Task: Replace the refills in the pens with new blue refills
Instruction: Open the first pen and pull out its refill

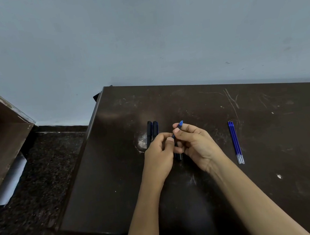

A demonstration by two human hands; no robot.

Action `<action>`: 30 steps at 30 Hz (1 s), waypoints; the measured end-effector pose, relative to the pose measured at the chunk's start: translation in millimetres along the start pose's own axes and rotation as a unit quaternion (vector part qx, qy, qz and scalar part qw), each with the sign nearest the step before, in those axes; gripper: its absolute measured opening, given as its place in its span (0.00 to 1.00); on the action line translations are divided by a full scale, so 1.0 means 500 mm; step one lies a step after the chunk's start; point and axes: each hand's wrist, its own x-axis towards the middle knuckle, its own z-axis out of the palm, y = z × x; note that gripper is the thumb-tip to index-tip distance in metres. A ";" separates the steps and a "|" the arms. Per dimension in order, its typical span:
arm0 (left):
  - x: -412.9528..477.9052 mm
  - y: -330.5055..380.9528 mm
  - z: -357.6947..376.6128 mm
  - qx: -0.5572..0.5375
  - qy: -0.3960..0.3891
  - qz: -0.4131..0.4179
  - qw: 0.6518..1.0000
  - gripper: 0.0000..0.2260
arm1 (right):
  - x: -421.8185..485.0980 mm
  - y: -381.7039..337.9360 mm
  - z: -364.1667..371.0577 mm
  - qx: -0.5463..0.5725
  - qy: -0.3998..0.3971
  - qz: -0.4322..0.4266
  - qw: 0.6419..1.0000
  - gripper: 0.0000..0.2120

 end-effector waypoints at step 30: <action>0.013 -0.013 0.003 -0.033 0.063 -0.040 0.997 0.10 | 0.004 0.024 -0.020 -0.366 0.142 -0.192 0.899 0.07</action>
